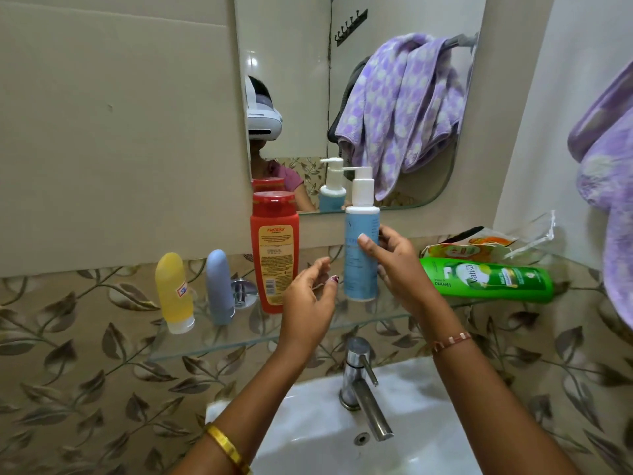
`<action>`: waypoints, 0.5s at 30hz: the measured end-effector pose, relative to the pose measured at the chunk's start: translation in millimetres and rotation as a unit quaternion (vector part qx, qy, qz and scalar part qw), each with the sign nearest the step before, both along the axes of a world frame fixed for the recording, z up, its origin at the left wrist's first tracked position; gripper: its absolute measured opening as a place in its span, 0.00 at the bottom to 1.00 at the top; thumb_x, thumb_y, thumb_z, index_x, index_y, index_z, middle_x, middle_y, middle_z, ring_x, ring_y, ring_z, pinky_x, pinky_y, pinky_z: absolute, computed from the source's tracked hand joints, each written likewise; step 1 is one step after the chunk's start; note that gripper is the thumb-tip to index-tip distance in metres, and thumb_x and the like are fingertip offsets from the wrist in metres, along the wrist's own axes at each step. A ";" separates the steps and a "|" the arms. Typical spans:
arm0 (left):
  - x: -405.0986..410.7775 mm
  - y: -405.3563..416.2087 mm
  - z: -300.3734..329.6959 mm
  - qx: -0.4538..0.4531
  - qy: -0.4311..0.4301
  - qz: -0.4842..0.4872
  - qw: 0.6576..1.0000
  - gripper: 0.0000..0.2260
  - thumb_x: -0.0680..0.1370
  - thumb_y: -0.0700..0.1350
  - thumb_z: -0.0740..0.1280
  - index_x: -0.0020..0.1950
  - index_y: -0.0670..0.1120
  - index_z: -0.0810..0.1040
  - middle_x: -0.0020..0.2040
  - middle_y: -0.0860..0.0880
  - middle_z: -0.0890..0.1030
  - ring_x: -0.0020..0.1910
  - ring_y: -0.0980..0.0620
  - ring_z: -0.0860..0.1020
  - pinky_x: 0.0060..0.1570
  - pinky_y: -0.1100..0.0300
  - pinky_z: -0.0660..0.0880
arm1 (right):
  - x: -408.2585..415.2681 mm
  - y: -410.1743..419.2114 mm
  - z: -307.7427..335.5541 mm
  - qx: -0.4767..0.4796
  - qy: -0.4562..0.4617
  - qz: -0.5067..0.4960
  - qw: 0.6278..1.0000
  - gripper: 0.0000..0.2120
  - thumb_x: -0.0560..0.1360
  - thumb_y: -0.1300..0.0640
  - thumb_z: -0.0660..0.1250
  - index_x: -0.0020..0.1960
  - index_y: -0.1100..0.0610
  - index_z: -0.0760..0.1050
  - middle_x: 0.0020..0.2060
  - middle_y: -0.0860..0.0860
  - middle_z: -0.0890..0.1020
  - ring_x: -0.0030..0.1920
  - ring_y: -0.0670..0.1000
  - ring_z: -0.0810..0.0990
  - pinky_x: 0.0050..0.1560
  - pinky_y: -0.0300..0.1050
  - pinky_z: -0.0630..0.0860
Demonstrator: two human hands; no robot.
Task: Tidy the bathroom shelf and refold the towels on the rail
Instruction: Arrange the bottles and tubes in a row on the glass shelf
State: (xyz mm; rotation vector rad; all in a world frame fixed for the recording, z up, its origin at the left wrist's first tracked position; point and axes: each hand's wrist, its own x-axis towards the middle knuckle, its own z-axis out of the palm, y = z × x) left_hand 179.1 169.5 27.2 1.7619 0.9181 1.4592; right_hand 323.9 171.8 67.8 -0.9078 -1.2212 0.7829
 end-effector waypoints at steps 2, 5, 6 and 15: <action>3.1 2.0 5.2 -0.014 0.009 -0.017 1.000 0.19 0.76 0.41 0.65 0.66 0.43 0.70 0.59 0.48 0.77 0.57 0.54 0.76 0.58 0.59 0.74 | -1.9 -1.7 -0.1 -0.006 0.098 0.086 0.991 0.07 0.76 0.63 0.60 0.51 0.57 0.74 0.44 0.53 0.80 0.41 0.46 0.82 0.44 0.40 0.80; 8.2 -0.1 9.1 -0.007 0.023 -0.064 0.998 0.17 0.76 0.43 0.66 0.64 0.44 0.72 0.57 0.48 0.80 0.53 0.55 0.79 0.53 0.62 0.77 | -4.3 -1.3 -0.7 -0.013 0.168 0.151 0.974 0.11 0.73 0.58 0.59 0.53 0.60 0.73 0.46 0.58 0.79 0.43 0.51 0.81 0.48 0.46 0.80; 9.3 -1.3 9.4 -0.007 0.018 -0.074 0.997 0.17 0.76 0.43 0.66 0.64 0.44 0.73 0.56 0.48 0.80 0.51 0.56 0.79 0.50 0.66 0.77 | -4.0 -1.1 -1.2 -0.012 0.180 0.163 0.970 0.13 0.72 0.57 0.59 0.54 0.60 0.72 0.46 0.58 0.80 0.44 0.52 0.81 0.49 0.48 0.79; 12.3 -4.2 4.6 -0.001 -0.006 -0.031 1.000 0.19 0.74 0.39 0.68 0.64 0.48 0.71 0.55 0.49 0.79 0.51 0.57 0.79 0.51 0.63 0.77 | 3.1 4.3 -9.7 0.022 -0.002 0.074 0.997 0.09 0.73 0.62 0.66 0.51 0.53 0.75 0.44 0.49 0.82 0.45 0.47 0.81 0.48 0.42 0.79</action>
